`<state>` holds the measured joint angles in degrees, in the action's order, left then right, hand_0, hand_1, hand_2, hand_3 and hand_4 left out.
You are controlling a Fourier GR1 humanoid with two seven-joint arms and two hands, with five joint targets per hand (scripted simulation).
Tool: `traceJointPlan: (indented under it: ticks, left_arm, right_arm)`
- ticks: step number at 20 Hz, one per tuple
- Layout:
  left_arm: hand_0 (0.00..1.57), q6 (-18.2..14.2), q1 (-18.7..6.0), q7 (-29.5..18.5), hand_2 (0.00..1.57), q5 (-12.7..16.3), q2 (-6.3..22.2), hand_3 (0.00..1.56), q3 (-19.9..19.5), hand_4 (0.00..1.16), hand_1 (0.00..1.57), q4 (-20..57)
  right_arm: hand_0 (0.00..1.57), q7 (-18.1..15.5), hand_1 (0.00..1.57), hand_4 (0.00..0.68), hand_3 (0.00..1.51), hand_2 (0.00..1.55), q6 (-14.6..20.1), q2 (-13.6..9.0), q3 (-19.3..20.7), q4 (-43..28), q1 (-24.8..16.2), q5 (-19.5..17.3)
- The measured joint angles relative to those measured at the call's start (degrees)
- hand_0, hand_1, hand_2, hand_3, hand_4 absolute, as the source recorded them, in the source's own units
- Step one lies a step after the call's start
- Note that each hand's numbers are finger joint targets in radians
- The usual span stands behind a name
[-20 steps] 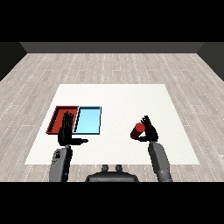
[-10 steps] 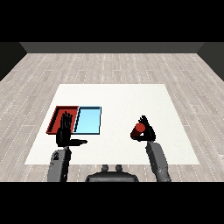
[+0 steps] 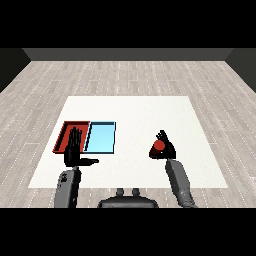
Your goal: Pick the red can and put it in the red box
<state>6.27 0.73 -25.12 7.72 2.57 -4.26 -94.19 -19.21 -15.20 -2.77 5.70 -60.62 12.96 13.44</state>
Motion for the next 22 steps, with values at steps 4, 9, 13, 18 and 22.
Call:
traceJointPlan:
  ticks: [4, 9, 13, 18, 22]
  left_arm:
    - [0.0, -0.7, -0.9, -0.7, 0.0, -0.2, -0.9, 0.0, 0.6, 0.0, 0.0, 1.1]
    - [0.0, -1.3, 0.0, -1.0, 0.0, -0.6, -1.3, 0.0, 1.6, 0.0, 0.0, 0.7]
    - [0.0, -0.8, 0.4, -1.9, 0.0, -0.6, -0.9, 0.0, 1.4, 0.0, 0.0, 0.9]
    - [0.0, -1.4, 0.6, 0.5, 0.0, -0.1, -1.0, 0.0, 1.6, 0.0, 0.0, -2.2]
    - [0.0, -0.9, 0.4, 0.1, 0.0, 0.4, -0.7, 0.0, 1.0, 0.0, 0.0, -1.1]
  right_arm:
    - [0.0, 1.3, 0.0, 0.0, 0.0, 0.0, 1.3, 0.3, -0.7, -0.4, 0.9, -0.4]
    - [0.0, 1.5, 0.0, 0.0, 0.0, 0.0, 1.6, -0.3, 0.0, 2.4, 2.8, -0.4]
    - [0.0, 2.5, 0.0, 0.0, 0.0, 0.0, 2.9, 0.3, -1.1, 1.7, 1.9, -1.2]
    - [1.53, 0.0, 1.53, 0.573, 1.43, 1.48, 7.3, 0.8, -1.0, 5.9, 4.3, -4.2]
    - [1.54, 0.2, 1.54, 0.575, 1.42, 1.47, 12.5, 1.7, -2.7, 7.1, 5.0, -7.5]
